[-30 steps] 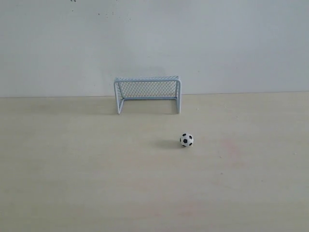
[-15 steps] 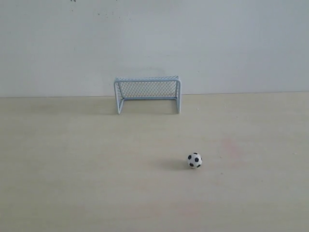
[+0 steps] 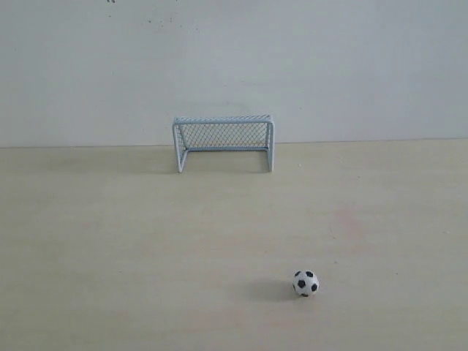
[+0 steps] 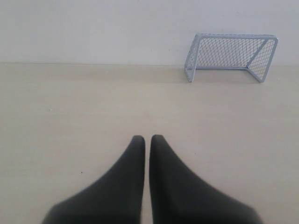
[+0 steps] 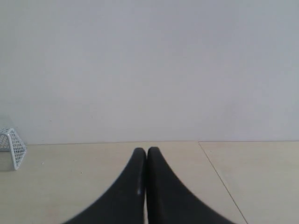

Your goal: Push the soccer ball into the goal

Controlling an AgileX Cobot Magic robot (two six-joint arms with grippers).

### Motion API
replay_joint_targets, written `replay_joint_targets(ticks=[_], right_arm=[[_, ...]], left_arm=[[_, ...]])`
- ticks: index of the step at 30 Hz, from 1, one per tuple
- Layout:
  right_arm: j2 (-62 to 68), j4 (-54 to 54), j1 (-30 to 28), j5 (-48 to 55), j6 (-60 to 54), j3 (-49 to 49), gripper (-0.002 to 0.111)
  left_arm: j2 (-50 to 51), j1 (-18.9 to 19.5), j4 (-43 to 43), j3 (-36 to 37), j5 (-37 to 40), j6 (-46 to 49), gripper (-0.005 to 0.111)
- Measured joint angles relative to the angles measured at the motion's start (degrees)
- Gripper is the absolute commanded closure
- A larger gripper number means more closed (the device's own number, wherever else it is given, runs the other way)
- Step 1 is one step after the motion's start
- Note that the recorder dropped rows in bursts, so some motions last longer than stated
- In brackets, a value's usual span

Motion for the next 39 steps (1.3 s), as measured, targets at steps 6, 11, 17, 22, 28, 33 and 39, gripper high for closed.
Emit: replay_joint_targets(ticks=[6,11,17,22,28,33,39], right_arm=[[-0.1,0.0,0.0,0.0,0.1,0.0,0.108],[-0.2,0.0,0.0,0.0,0.1,0.0,0.108],[-0.2,0.4,0.0,-0.8,0.5,3.1,0.108],[-0.1,0.6,0.0,-5.5,2.5,12.7,0.108],[-0.1,1.0,0.0,-31.5,4.3,32.8,0.108],[-0.1,1.1,0.0,-42.4,5.4,39.6,0.108],[-0.1,9.2,0.0,-44.0,-2.1,39.8,0.108]], left_arm=[[0.0,0.0,0.0,0.0,0.0,0.0,0.102],[0.0,0.0,0.0,0.0,0.0,0.0,0.102],[0.0,0.0,0.0,0.0,0.0,0.0,0.102],[0.0,0.0,0.0,0.0,0.0,0.0,0.102],[0.0,0.0,0.0,0.0,0.0,0.0,0.102],[0.0,0.0,0.0,0.0,0.0,0.0,0.102],[0.0,0.0,0.0,0.0,0.0,0.0,0.102]])
